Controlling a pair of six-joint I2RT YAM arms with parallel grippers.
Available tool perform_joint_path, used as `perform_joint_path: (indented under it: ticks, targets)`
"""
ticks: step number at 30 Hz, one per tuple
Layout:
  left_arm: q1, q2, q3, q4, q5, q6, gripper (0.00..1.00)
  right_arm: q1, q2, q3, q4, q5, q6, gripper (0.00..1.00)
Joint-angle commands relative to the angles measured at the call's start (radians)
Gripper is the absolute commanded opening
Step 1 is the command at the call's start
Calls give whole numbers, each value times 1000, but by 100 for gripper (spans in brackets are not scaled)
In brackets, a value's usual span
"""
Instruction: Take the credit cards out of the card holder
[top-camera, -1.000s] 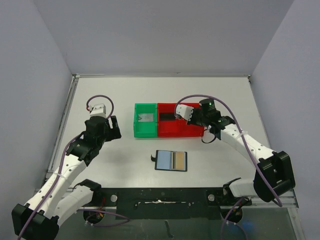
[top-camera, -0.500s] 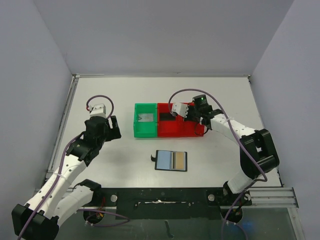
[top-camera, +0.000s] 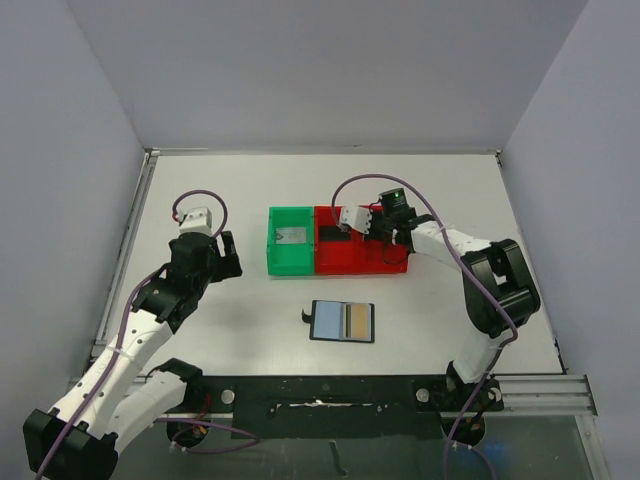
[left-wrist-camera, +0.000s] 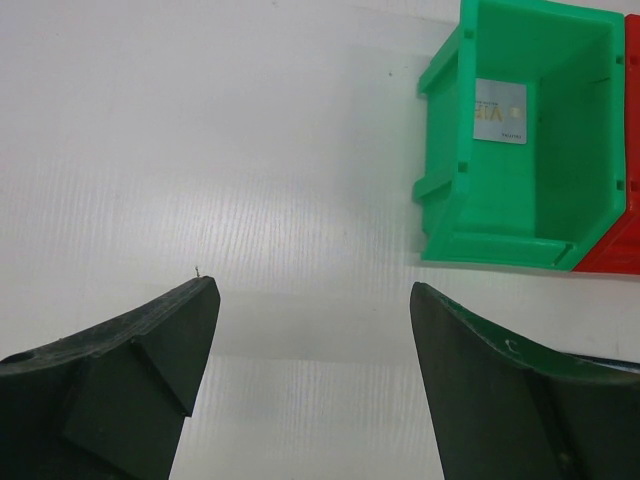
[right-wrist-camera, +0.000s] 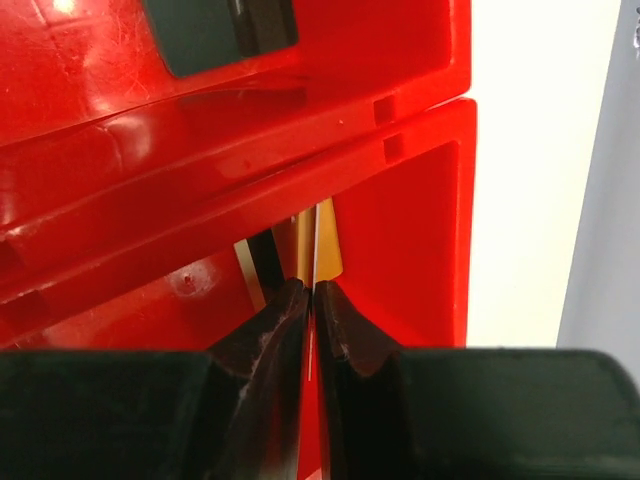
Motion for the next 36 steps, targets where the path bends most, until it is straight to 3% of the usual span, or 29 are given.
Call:
perform_joint_path:
  ticks: [1, 12, 22, 36]
  targets:
    - [7, -1, 6, 53, 9, 14, 77, -4, 0, 23, 48, -42, 8, 12]
    - [8, 9, 6, 51, 15, 14, 77, -13, -2, -7, 43, -24, 2, 18]
    - [8, 11, 7, 52, 19, 16, 77, -14, 48, 42, -4, 1, -16, 15]
    - [8, 27, 8, 53, 32, 19, 77, -13, 25, 41, 8, 13, 17, 29]
